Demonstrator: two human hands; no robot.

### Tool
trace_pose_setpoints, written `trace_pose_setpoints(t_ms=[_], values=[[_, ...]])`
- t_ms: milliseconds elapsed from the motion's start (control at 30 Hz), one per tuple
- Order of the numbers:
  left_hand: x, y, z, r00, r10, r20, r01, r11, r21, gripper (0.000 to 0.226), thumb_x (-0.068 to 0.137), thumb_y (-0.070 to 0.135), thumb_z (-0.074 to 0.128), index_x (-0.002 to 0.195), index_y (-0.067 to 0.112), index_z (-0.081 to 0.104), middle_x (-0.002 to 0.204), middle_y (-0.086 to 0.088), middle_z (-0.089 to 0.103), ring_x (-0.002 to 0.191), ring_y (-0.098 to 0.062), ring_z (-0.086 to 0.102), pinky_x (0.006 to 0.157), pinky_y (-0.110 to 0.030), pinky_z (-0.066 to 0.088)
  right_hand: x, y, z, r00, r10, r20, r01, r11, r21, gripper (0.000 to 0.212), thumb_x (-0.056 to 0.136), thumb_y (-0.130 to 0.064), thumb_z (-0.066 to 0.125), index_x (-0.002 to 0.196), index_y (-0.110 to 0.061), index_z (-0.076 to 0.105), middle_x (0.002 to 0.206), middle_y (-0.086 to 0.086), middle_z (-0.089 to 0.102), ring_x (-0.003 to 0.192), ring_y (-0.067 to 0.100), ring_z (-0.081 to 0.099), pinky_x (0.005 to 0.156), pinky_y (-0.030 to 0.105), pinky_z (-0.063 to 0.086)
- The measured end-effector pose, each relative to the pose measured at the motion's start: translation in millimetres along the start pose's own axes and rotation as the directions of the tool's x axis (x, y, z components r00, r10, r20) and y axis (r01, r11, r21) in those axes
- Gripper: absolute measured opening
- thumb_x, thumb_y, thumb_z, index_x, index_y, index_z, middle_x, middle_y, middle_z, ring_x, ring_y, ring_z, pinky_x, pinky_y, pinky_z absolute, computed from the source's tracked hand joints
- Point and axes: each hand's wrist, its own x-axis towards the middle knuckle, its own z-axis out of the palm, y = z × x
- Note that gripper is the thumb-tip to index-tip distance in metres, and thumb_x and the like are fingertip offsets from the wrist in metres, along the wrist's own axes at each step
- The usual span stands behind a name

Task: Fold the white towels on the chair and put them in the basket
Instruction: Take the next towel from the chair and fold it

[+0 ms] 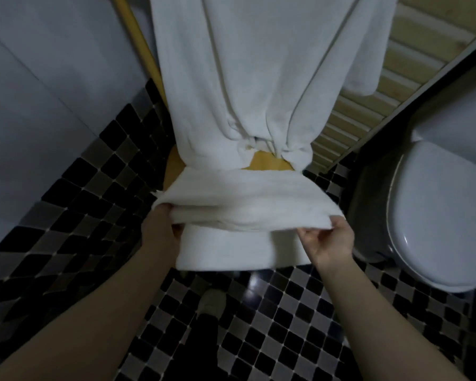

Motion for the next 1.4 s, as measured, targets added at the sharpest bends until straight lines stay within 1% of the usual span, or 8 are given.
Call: trace_pose_setpoints(t_ms=[167,467,833,1033,1133,1233,1300,1400], values=[[12,-48,-64,0.971,-0.161,-0.178,0.239,0.588,0.773,0.045,0.083,0.009,0.064,0.123,-0.005,0.048,0.073,-0.016,0.048,0.063,-0.029,0.05,0.052,-0.033,0.044,-1,3,-100,0.897,-0.087,-0.433,-0.36,0.425,-0.831,0.009,0.091,-0.001,0.041,0.087,-0.003,0.049,0.087,0.016,0.052,0.085,0.032,0.057,0.075,0.041,0.043],[72,-57,-14,0.942,0.231,0.242,-0.29,0.203,0.935,0.043,0.096,0.024,0.039,0.134,0.005,0.037,0.129,-0.022,0.047,0.112,-0.039,0.05,0.092,-0.045,0.046,67,20,-60,0.964,-0.23,0.134,0.127,-0.044,-0.991,0.024,0.098,-0.023,0.039,0.12,-0.014,0.045,0.105,0.009,0.049,0.097,0.025,0.048,0.081,0.031,0.036],[148,-13,57,0.984,0.135,0.114,-0.17,0.561,0.81,0.055,0.098,0.041,0.037,0.136,0.002,0.041,0.135,-0.017,0.049,0.12,-0.033,0.049,0.093,-0.032,0.041,161,24,20,0.909,-0.397,-0.122,-0.086,0.107,-0.99,0.052,0.096,-0.034,0.043,0.136,-0.002,0.036,0.144,0.017,0.036,0.115,0.026,0.047,0.081,0.031,0.041],[146,-12,48,0.969,0.23,0.086,-0.245,0.877,0.413,0.035,0.094,0.036,0.048,0.122,0.015,0.054,0.102,-0.001,0.059,0.103,-0.024,0.058,0.078,-0.029,0.047,156,5,12,0.856,-0.488,0.169,0.17,-0.042,-0.985,0.023,0.092,-0.024,0.05,0.09,-0.002,0.054,0.085,0.013,0.054,0.085,0.027,0.052,0.072,0.035,0.039],[148,-26,47,0.939,0.343,-0.002,-0.234,0.645,0.728,0.039,0.097,0.022,0.044,0.133,0.009,0.039,0.121,-0.01,0.052,0.117,-0.03,0.049,0.092,-0.037,0.042,161,22,6,0.757,-0.614,0.225,-0.019,-0.365,-0.931,0.034,0.096,-0.026,0.039,0.118,-0.004,0.051,0.125,0.021,0.051,0.117,0.038,0.045,0.094,0.044,0.034],[138,-31,58,0.642,0.647,0.412,-0.516,-0.034,0.856,0.054,0.09,0.011,0.048,0.141,0.004,0.032,0.145,-0.018,0.037,0.133,-0.034,0.037,0.108,-0.041,0.023,152,59,19,0.611,-0.535,0.583,0.196,-0.612,-0.767,0.054,0.094,-0.031,0.041,0.14,-0.003,0.035,0.147,0.02,0.036,0.136,0.037,0.032,0.113,0.048,0.018],[137,-49,63,0.362,0.478,0.801,-0.675,-0.458,0.578,0.055,0.087,0.015,0.047,0.139,0.003,0.037,0.146,-0.016,0.04,0.134,-0.033,0.04,0.109,-0.042,0.023,149,92,20,0.536,-0.308,0.786,0.385,-0.74,-0.552,0.058,0.094,-0.032,0.047,0.142,-0.004,0.034,0.148,0.02,0.037,0.137,0.035,0.032,0.113,0.05,0.016],[139,-78,43,0.382,0.105,0.918,-0.725,-0.582,0.368,0.06,0.089,0.033,0.032,0.142,0.005,0.035,0.149,-0.014,0.037,0.136,-0.03,0.038,0.111,-0.043,0.026,145,129,-1,0.614,0.02,0.789,0.473,-0.81,-0.348,0.059,0.096,-0.04,0.029,0.147,-0.012,0.023,0.155,0.01,0.026,0.142,0.026,0.018,0.114,0.042,0.0]])
